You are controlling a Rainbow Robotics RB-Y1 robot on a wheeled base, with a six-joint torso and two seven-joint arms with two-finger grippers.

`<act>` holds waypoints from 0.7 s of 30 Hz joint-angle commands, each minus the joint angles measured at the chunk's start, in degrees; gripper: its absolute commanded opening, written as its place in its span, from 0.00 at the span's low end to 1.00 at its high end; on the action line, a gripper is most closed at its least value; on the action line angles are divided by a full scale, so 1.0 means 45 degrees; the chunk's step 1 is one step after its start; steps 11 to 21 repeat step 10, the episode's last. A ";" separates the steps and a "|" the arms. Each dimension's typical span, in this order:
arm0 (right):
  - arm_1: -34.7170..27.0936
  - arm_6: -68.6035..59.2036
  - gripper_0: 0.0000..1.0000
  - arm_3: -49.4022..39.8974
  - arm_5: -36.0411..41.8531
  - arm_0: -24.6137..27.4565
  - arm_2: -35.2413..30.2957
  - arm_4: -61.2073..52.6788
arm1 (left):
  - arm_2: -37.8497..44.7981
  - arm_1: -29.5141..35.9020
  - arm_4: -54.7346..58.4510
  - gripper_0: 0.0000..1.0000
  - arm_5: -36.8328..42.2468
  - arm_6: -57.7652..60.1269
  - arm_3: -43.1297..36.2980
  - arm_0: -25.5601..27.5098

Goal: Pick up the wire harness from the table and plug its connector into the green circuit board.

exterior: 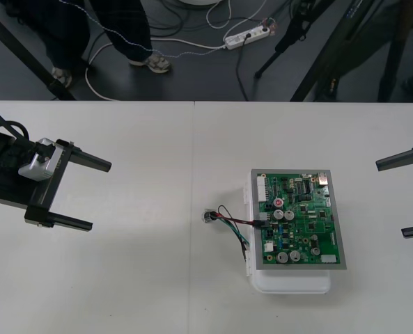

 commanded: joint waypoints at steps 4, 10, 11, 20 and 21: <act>0.0080 -0.0286 1.00 -0.0028 -0.0109 0.0163 -0.0427 -0.0190 | 0.0349 0.0512 -0.0047 0.96 -0.0483 -0.0403 -0.0284 0.0208; 0.0080 -0.0286 1.00 -0.0028 -0.0109 0.0163 -0.0427 -0.0190 | 0.0349 0.0512 -0.0047 0.96 -0.0483 -0.0403 -0.0284 0.0208; 0.0080 -0.0286 1.00 -0.0028 -0.0109 0.0163 -0.0427 -0.0190 | 0.0349 0.0512 -0.0047 0.96 -0.0483 -0.0403 -0.0284 0.0208; 0.0080 -0.0286 1.00 -0.0028 -0.0109 0.0163 -0.0427 -0.0190 | 0.0349 0.0512 -0.0047 0.96 -0.0483 -0.0403 -0.0284 0.0208; 0.0080 -0.0286 1.00 -0.0028 -0.0109 0.0163 -0.0427 -0.0190 | 0.0349 0.0512 -0.0047 0.96 -0.0483 -0.0403 -0.0284 0.0208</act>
